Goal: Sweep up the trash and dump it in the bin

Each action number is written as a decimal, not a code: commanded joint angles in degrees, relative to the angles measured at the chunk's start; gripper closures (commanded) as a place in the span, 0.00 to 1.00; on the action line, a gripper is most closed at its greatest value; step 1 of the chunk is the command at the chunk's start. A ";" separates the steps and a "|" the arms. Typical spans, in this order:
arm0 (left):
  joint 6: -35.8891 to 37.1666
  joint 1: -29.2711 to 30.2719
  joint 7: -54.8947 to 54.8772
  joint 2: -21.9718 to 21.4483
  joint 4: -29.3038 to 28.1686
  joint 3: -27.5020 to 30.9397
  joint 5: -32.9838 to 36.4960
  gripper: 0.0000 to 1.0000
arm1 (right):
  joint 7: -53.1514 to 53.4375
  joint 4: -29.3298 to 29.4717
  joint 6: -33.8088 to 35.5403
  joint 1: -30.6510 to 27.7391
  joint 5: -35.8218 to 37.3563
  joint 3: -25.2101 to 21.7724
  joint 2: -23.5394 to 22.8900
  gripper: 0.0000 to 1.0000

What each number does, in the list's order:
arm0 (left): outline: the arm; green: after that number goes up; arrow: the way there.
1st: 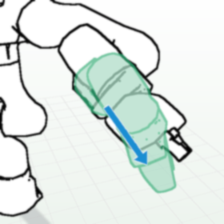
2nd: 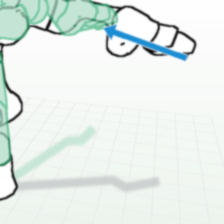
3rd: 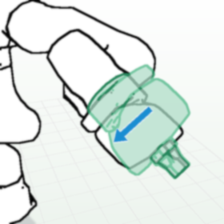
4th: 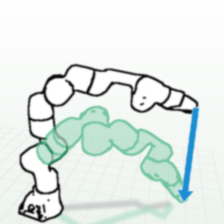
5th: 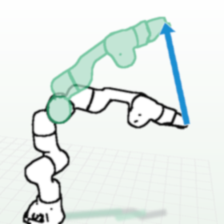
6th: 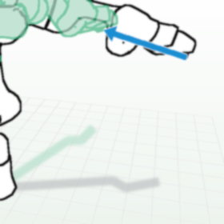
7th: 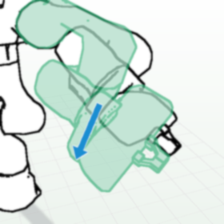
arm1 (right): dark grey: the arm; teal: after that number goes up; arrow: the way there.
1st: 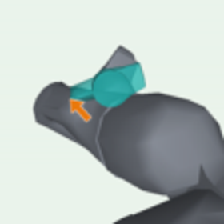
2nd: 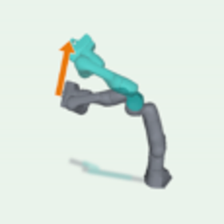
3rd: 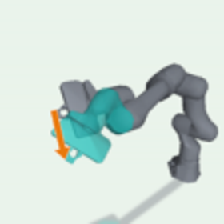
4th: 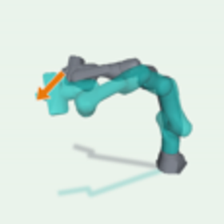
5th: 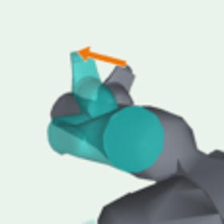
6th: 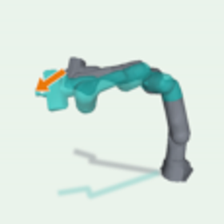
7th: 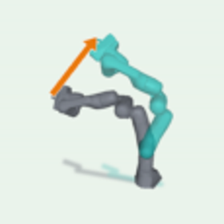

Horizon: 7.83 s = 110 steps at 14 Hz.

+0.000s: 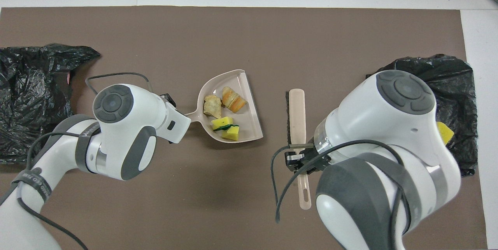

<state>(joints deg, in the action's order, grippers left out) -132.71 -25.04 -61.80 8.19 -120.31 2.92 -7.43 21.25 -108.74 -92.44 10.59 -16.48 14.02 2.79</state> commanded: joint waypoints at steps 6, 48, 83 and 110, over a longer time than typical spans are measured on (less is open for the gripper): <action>13.95 12.37 -21.32 1.12 12.54 -0.46 -2.32 1.00 | 5.38 -10.43 -11.60 5.75 -0.22 0.48 4.07 1.00; 31.55 35.94 -34.09 3.15 38.04 -0.55 52.61 1.00 | 8.55 -6.67 -31.05 2.25 14.28 -0.13 -6.40 0.00; 16.54 -10.54 75.47 3.48 17.21 -2.04 5.32 1.00 | -23.42 16.36 8.40 -8.30 16.83 -18.32 3.18 0.00; 14.93 -1.08 82.66 6.23 23.71 -1.34 7.43 0.00 | -24.41 14.87 7.89 -7.77 16.13 -17.89 5.47 0.00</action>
<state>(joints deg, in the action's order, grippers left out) -119.85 -28.96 25.14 16.64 -96.30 1.99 -0.63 -2.06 -92.61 -83.68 2.94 -0.60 -4.06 7.35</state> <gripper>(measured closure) 0.000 0.000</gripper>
